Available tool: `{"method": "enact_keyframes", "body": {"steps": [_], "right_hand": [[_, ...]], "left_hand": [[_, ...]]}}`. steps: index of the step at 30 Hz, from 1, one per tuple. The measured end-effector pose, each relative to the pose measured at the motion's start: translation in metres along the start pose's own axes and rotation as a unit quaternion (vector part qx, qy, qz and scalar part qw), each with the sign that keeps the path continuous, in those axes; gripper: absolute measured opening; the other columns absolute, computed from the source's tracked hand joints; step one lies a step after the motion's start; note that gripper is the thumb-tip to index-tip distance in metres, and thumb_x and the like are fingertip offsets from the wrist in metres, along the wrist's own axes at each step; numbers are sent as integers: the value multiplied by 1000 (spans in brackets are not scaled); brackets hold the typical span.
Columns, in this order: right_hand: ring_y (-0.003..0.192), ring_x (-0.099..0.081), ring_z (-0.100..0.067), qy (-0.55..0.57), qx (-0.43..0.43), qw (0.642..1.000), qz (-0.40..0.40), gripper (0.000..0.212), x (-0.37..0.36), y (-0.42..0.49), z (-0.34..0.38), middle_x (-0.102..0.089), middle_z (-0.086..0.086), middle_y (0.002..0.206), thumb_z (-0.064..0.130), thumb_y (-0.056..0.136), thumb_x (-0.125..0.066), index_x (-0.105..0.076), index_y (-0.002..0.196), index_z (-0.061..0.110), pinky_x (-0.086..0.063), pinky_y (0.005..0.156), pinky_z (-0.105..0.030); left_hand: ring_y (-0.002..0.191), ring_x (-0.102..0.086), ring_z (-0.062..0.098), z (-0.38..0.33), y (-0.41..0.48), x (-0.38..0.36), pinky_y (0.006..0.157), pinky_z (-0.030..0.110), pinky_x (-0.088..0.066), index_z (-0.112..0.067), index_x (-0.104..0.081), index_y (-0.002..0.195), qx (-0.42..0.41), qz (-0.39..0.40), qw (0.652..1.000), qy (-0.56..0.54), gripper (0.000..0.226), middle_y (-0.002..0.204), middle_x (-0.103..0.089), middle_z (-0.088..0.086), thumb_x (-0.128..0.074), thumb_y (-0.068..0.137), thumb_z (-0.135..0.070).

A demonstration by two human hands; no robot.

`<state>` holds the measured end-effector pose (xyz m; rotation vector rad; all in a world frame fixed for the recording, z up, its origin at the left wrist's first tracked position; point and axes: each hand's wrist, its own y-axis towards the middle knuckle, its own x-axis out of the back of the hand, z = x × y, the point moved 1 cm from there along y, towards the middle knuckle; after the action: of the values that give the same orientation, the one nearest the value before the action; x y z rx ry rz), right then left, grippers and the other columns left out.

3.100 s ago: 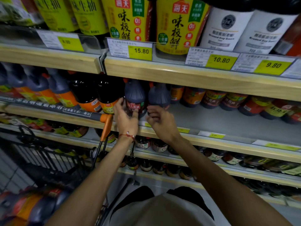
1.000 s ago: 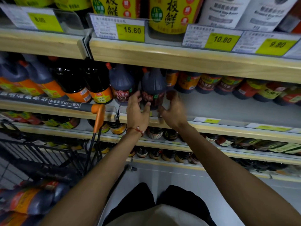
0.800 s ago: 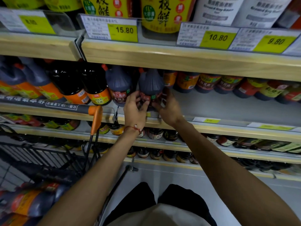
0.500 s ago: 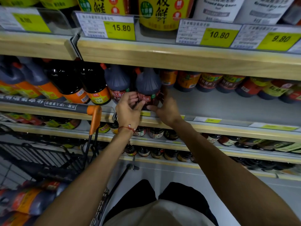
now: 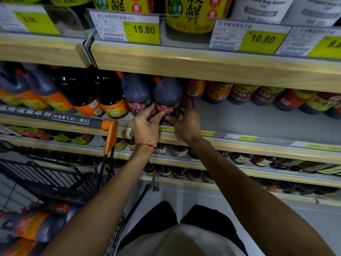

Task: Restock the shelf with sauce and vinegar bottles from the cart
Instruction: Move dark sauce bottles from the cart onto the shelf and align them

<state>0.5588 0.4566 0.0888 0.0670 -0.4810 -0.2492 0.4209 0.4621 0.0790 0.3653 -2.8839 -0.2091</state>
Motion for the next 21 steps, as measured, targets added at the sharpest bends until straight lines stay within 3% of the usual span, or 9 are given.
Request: {"method": "enact_keyframes", "body": {"steps": [7, 12, 15, 16, 18, 19, 21], "right_hand": [[129, -59, -29, -17, 6, 1000, -10, 83, -3, 2, -8, -51, -14, 147, 20, 80, -89, -44, 149, 9, -53, 106, -49], [131, -58, -29, -35, 9, 999, -3, 82, -5, 0, -3, -49, -14, 150, 19, 84, -85, -41, 153, 9, -52, 108, -47], [133, -56, -28, -25, -1, 1000, 18, 83, 1, -3, 3, -50, -14, 151, 16, 85, -84, -39, 154, 9, -50, 111, -45], [134, -55, -29, -38, -2, 999, 24, 82, 4, -6, 6, -50, -14, 151, 16, 86, -83, -39, 154, 8, -47, 113, -39], [129, -55, -30, -81, 5, 997, 17, 74, 11, -17, 14, -52, -17, 148, 14, 88, -80, -43, 151, 4, -40, 103, -19], [124, -57, -32, -98, 10, 995, 3, 67, 14, -25, 19, -53, -18, 144, 13, 89, -77, -46, 147, 3, -38, 96, -16], [114, -60, -34, -139, 23, 990, -10, 52, 20, -41, 29, -59, -17, 133, 16, 90, -74, -54, 136, 3, -46, 90, -27]], "left_hand": [[106, -71, 12, 2, 0, 2, 88, 16, -55, -2, -67, 129, -6, -1, 1000, 0, 48, 118, -72, 11, -82, 84, -9], [105, -70, 9, -1, 1, 2, 88, 12, -53, -3, -66, 129, -16, 0, 1000, 15, 48, 118, -72, 6, -82, 84, -11], [107, -69, 7, -1, 1, 4, 93, 19, -56, -4, -66, 131, -18, 16, 999, 23, 47, 121, -71, 7, -80, 87, -11], [108, -68, 7, -3, 0, 6, 94, 21, -56, -4, -65, 131, -21, 22, 999, 31, 46, 122, -71, 8, -78, 88, -11], [109, -67, 7, -9, -5, 10, 96, 27, -57, -5, -64, 132, -32, 26, 998, 53, 42, 123, -70, 7, -74, 91, -8], [110, -67, 9, -12, -8, 13, 96, 32, -57, -6, -64, 132, -39, 27, 997, 65, 40, 124, -70, 6, -72, 93, -9], [112, -67, 14, -20, -15, 20, 97, 40, -57, -8, -64, 132, -65, 40, 991, 107, 37, 124, -69, 6, -68, 96, -14]]}}
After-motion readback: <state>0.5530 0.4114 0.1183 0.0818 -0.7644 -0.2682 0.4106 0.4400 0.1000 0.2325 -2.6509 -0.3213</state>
